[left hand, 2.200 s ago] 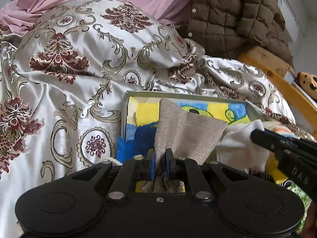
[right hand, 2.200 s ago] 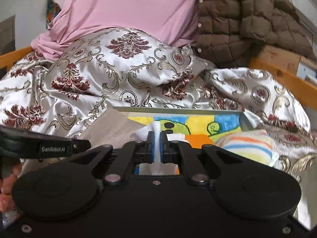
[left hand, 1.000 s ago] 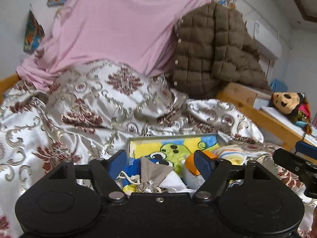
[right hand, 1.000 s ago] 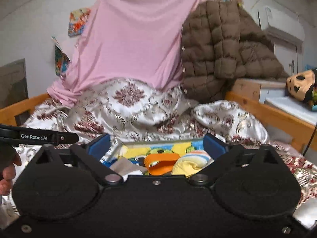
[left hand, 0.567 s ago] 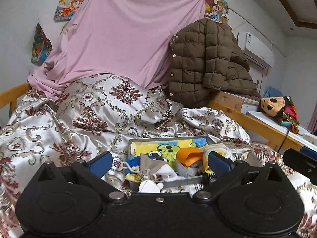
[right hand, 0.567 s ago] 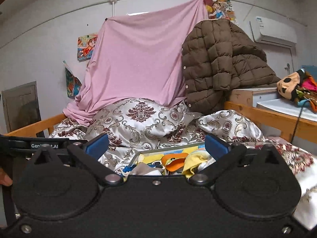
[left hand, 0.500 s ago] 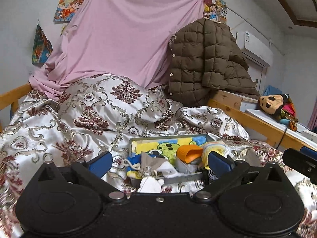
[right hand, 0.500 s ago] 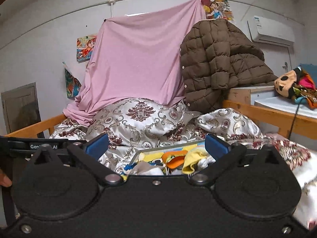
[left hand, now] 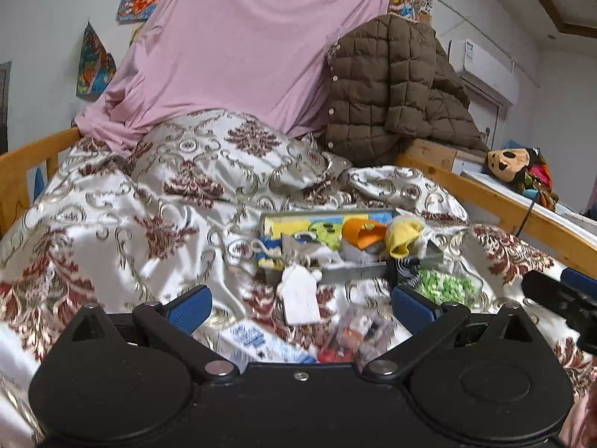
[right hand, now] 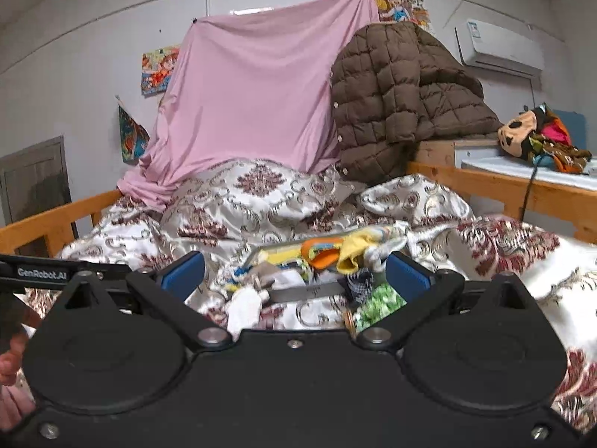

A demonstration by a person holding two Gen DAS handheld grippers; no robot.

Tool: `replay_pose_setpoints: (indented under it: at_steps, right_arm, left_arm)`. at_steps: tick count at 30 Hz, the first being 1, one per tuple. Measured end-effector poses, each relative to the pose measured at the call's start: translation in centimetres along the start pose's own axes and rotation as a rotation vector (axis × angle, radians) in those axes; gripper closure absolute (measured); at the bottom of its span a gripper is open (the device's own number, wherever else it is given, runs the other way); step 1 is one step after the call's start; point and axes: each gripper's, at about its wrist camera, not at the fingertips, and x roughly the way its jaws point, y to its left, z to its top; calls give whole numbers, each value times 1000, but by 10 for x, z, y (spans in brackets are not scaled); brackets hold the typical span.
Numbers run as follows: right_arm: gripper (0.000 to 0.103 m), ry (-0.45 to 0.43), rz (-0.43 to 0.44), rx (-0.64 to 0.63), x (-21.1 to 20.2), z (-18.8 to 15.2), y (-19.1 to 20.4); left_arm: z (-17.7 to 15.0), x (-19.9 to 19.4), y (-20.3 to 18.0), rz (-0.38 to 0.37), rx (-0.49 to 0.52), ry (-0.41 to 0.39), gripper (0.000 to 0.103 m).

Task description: Organize soft objects

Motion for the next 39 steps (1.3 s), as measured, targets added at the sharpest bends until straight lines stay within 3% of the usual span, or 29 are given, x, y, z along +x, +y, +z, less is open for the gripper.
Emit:
replay_pose_setpoints:
  at_steps: [9, 21, 30, 39]
  right_arm:
    - [1, 116, 3, 0, 2, -22, 1]
    - [1, 331, -19, -35, 27, -48, 13]
    - [1, 418, 29, -65, 32, -58, 18]
    - [1, 472, 73, -93, 38, -65, 26]
  left_arm:
    - [-42, -2, 5, 24, 8, 89, 1]
    - [-56, 24, 12, 87, 6, 288, 1]
    - [-60, 32, 9, 144, 46, 344, 1]
    - [-58, 36, 18, 155, -5, 395, 1]
